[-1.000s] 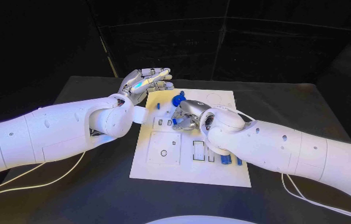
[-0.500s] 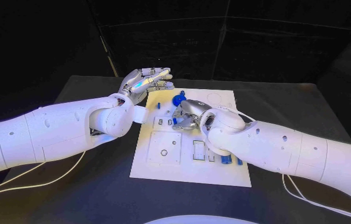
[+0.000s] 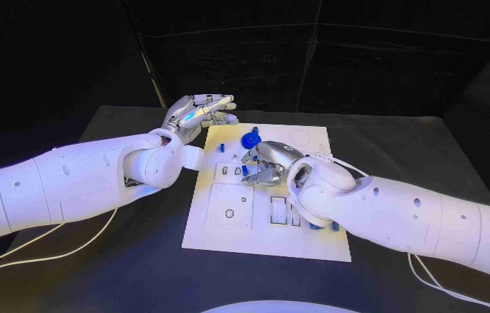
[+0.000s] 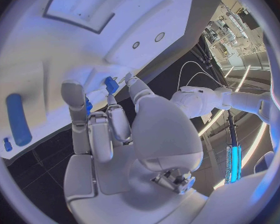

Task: Assemble the parts on the task board

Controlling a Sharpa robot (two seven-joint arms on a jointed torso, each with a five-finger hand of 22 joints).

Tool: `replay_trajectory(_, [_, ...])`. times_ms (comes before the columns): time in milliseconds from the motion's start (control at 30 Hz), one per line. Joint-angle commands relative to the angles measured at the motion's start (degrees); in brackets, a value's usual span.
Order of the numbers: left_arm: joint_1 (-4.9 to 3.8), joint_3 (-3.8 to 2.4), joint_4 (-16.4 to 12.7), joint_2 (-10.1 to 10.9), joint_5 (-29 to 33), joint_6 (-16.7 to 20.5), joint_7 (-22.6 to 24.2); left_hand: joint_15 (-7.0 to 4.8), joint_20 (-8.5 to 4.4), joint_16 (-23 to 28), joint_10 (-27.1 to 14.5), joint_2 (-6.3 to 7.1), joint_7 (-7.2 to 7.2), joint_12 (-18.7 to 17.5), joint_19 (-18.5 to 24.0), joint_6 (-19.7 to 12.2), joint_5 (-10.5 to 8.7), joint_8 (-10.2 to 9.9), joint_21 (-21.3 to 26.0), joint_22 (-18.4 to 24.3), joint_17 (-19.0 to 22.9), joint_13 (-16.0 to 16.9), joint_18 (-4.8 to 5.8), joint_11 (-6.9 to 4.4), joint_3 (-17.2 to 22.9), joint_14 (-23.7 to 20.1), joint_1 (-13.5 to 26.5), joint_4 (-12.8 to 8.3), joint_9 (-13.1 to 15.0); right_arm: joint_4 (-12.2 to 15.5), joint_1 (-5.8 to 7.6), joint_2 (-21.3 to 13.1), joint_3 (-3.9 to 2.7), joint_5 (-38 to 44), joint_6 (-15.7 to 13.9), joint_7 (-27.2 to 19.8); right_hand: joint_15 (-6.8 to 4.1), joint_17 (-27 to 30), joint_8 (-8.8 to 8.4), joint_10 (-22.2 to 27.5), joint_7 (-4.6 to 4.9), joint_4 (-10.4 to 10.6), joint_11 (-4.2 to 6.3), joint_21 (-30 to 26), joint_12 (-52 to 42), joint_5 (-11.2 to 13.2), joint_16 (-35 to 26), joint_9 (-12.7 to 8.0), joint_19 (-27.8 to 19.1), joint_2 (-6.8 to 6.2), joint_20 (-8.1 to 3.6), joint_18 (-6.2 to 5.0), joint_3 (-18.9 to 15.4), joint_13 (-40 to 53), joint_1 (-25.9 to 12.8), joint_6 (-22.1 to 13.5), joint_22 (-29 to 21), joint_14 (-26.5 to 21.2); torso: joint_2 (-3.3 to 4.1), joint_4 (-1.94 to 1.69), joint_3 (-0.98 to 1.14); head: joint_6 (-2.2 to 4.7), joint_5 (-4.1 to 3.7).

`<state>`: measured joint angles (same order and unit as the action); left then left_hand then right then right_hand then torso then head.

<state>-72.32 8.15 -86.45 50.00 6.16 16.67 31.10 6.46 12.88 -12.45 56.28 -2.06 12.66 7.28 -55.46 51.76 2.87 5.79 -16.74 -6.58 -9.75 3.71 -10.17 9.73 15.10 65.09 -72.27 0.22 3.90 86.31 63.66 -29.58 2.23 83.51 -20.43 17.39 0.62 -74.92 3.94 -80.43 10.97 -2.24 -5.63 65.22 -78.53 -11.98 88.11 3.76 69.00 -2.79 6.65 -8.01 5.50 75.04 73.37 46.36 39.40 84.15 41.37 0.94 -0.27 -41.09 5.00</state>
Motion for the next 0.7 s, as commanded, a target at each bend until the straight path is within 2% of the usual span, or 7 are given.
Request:
replay_trajectory(33, [-0.11, -0.04, 1.19, 0.21, -0.88, -2.53, 0.34, -0.91, -0.87, -1.10, 2.11, -0.26, -0.34, 0.72, -2.21, 1.25, 0.02, 0.38, -1.11, -0.44, -1.05, 0.22, -0.51, -0.67, 0.70, 2.91, 0.41, -0.03, 0.08, 2.44, 0.12, -2.06, -0.07, -0.96, -3.40, -5.86, 0.43, -9.75, -0.07, 0.40, -0.05, 0.19, -0.08, -0.22, 0.28, -0.21, -0.22, -0.01, -0.16, -0.81, 0.20, -0.61, -0.12, 2.58, 0.00, -0.39, -0.09, 4.63, -0.17, 0.16, -0.01, 0.12, 0.17])
replay_trajectory(200, [-0.28, -0.04, 3.13, 0.44, -3.75, -3.79, -0.89, -3.14, -3.19, -4.71, 6.94, 0.56, -1.44, 1.44, -7.52, 4.45, 0.02, 1.07, -4.53, -1.94, -4.65, 0.51, -0.45, -2.37, 1.41, 10.11, 1.60, 0.10, 0.20, 5.89, 0.76, -6.09, -0.25, -1.20, -5.94, -9.69, 0.49, -9.83, -0.13, 0.38, 0.00, 0.36, -0.13, -0.17, 0.18, -0.30, -0.19, -0.09, -0.17, -1.05, 0.28, -0.59, -0.41, 2.58, 0.28, -1.84, 0.03, 4.64, -0.32, 0.57, 0.08, 0.56, 0.14])
replay_trajectory(367, [-0.37, -0.04, 4.23, 0.33, -6.88, -4.83, -2.64, -5.20, -5.34, -10.73, 10.53, 1.53, -2.52, 1.05, -12.97, 6.16, 0.07, 0.81, -9.23, -4.31, -10.30, 0.74, -0.30, -3.77, 1.76, 17.46, 2.99, 0.78, 0.10, 7.16, 1.52, -8.25, -1.04, -1.49, -7.41, -11.31, 0.53, -9.91, -0.19, 0.51, 0.04, 0.50, -0.16, -0.21, 0.27, -0.40, -0.16, -0.16, -0.24, -1.14, 0.33, -0.62, -0.58, 2.41, 0.64, -2.96, -0.06, 4.65, -0.29, 0.45, 0.16, 0.81, -0.05])
replay_trajectory(433, [-0.38, -0.04, 4.44, 0.25, -8.33, -4.94, -3.69, -5.81, -6.19, -14.45, 12.31, 2.00, -2.94, 1.14, -14.88, 6.51, 0.05, 0.49, -11.72, -5.69, -13.56, 1.13, -0.29, -4.44, 1.98, 19.71, 3.38, 0.98, 0.06, 7.67, 1.73, -9.07, -1.30, -2.13, -7.58, -11.69, 0.53, -9.90, -0.19, 0.52, 0.04, 0.50, -0.16, -0.21, 0.28, -0.40, -0.16, -0.16, -0.24, -1.14, 0.33, -0.62, -0.58, 2.40, 0.66, -2.97, -0.06, 4.65, -0.37, 0.23, 0.14, 0.74, -0.12])
replay_trajectory(567, [-0.40, -0.04, 4.36, 0.51, -13.01, -5.28, -7.21, -6.63, -6.99, -31.21, 14.95, 3.04, -3.65, 1.85, -15.93, 7.08, 0.07, 0.04, -15.81, -8.24, -30.55, 2.45, -0.11, -5.11, 1.89, 20.84, 4.17, 1.40, 0.20, 9.24, 2.53, -11.32, -1.70, -5.27, -7.47, -13.42, 0.57, -9.87, 0.29, 0.57, 0.09, 0.59, -0.20, -0.19, 0.29, -0.71, -0.18, 0.05, -0.26, -0.71, 0.37, -0.63, -0.48, 2.29, 1.43, -1.84, -0.07, 4.64, -0.56, 0.13, 0.26, 0.84, 0.05])
replay_trajectory(667, [-0.41, -0.04, 3.85, 1.03, -16.74, -6.81, -11.59, -7.91, -8.10, -49.70, 20.52, 4.26, -5.12, 6.72, -17.89, 9.02, 0.14, 1.17, -20.32, -11.12, -49.25, 5.73, -0.27, -7.03, 0.13, 22.72, 5.98, 2.22, 0.81, 10.32, 3.67, -13.34, -1.98, -10.26, -6.38, -15.22, 0.52, -8.56, 1.11, 1.08, 0.00, 0.78, -0.12, -0.84, 0.83, -1.55, -0.74, 0.29, -0.81, 0.10, 0.36, -0.85, -0.35, 1.59, 1.99, -0.29, -1.34, 4.31, -0.76, 0.15, 0.38, 0.83, 0.11])
replay_trajectory(700, [-0.41, -0.04, 3.57, 1.26, -18.13, -7.46, -13.58, -8.47, -8.71, -56.48, 22.24, 4.26, -5.90, 9.72, -19.23, 10.09, 0.19, 2.13, -24.42, -15.20, -56.27, 7.88, 0.18, -7.77, -0.83, 23.14, 7.37, 3.10, 1.29, 10.68, 4.15, -14.12, -2.04, -12.25, -5.97, -15.75, 0.48, -8.24, 1.30, 1.17, -0.06, 0.85, -0.07, -1.00, 0.94, -1.81, -0.89, 0.32, -0.93, 0.26, 0.34, -0.90, -0.38, 1.45, 2.05, -0.05, -1.61, 4.22, -0.82, 0.18, 0.40, 0.82, 0.09])
